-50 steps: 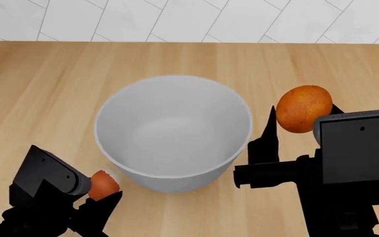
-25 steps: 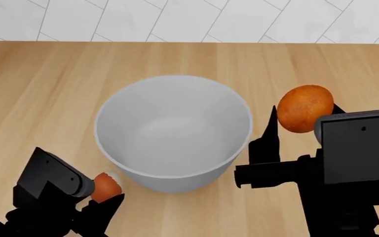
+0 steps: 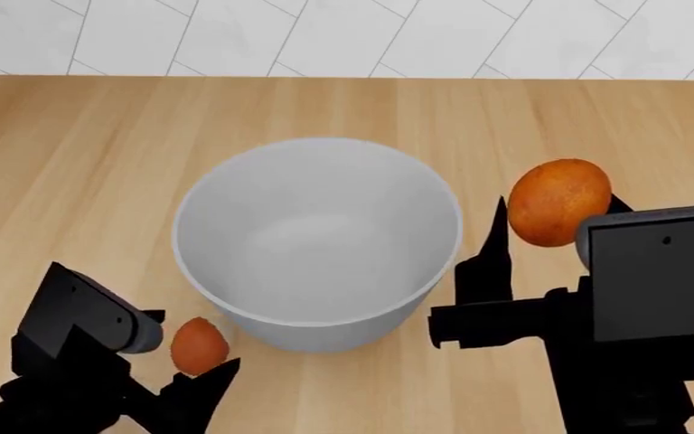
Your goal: Place the eggs and milk next to the bowl.
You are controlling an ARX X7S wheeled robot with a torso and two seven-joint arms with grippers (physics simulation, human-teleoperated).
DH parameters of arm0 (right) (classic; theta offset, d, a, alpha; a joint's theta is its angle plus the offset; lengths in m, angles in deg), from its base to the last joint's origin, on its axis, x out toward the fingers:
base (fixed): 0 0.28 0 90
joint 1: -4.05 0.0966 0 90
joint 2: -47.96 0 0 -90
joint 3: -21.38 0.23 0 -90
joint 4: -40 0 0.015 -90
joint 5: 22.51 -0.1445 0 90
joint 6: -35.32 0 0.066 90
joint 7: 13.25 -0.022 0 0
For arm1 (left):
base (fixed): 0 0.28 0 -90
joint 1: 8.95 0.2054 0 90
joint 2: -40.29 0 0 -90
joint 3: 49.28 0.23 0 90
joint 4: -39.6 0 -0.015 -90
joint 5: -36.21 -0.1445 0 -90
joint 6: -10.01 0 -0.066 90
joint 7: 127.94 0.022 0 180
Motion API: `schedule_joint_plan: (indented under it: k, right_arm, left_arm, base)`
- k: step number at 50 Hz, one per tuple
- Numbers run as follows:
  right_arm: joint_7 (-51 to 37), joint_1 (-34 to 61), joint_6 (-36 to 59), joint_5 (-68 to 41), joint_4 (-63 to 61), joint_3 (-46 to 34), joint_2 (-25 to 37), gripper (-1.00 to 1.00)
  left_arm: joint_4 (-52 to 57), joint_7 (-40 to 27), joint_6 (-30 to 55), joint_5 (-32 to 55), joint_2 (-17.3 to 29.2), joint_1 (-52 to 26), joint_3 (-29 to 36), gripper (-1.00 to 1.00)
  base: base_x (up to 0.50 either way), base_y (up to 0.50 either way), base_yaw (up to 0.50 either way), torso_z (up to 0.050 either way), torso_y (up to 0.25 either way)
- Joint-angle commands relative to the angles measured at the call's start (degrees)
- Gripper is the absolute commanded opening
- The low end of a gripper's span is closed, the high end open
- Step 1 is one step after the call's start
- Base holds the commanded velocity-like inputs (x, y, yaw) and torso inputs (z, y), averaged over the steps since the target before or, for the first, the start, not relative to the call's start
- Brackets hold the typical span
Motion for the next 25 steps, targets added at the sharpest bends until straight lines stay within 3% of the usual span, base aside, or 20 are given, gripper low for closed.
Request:
schedule_joint_plan:
  k: [1,2,3,25]
  right_arm:
    - [1.28,-1.69,-0.7,0.92,-0.11,0.12,0.16,-1.0]
    - [1.5,-2.41,-1.11,0.93,0.02,0.26,0.23,-1.0]
    - [3.6,-4.96,0.17,-1.52,0.87,0.11,0.55,-1.0]
    - [4.93,-5.75,-1.71,-1.27,3.18,-1.18,0.19,-1.0]
  left_arm:
    - [6.57,-1.92,2.21,4.06,3.35,1.27,-3.23,1.0]
    - [7.95,-2.24,2.55,5.03,3.89,1.67,-3.92,1.0]
    - [16.06,-4.21,2.97,10.48,7.19,5.08,-8.36,1.0]
    - [21.15,-8.64,1.06,17.49,9.56,8.5,-16.83,1.0]
  base:
    - [0.0,0.0,0.0,0.0,0.0]
    - [0.0,0.0,0.0,0.0,0.0]
    - [0.0,0.0,0.0,0.0,0.0]
    - [0.0,0.0,0.0,0.0,0.0]
